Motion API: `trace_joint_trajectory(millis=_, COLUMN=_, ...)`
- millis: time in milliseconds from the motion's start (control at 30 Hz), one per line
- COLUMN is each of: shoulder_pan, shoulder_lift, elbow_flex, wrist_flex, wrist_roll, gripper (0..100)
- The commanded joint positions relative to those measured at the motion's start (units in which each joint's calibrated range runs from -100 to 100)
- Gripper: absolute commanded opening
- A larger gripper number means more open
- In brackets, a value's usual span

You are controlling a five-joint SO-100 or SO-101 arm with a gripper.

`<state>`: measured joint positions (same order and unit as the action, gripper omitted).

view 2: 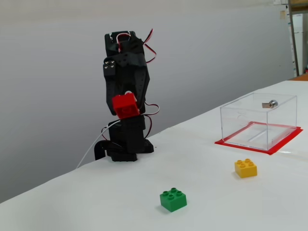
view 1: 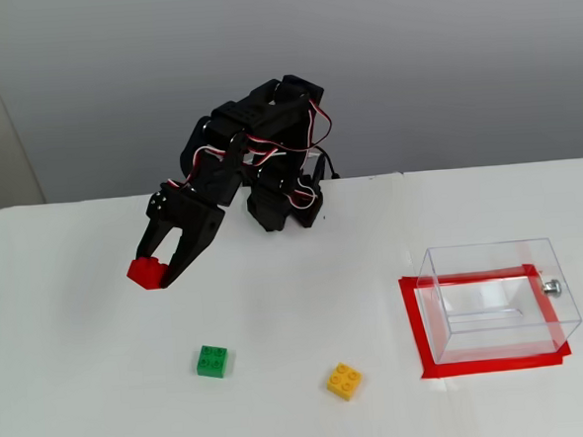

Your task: Pick the red lego brick and place it into the transparent box

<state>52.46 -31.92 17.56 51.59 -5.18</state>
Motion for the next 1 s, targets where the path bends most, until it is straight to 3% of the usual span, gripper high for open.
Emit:
trace_joint_trajectory(millis=0, shoulder_pan=-4.8, shoulder_lift=-1.1, elbow_flex=-5.2, wrist_flex=0.2, wrist_roll=0.4, gripper=10)
trace_joint_trajectory(millis=267, shoulder_pan=-18.9, shoulder_lift=-2.1, elbow_flex=-7.3, wrist_flex=0.2, wrist_roll=2.7, gripper=10)
trace_joint_trajectory(millis=967, shoulder_pan=-56.7, shoulder_lift=-2.1, elbow_flex=-13.0, wrist_flex=0.2, wrist_roll=2.8, gripper=10)
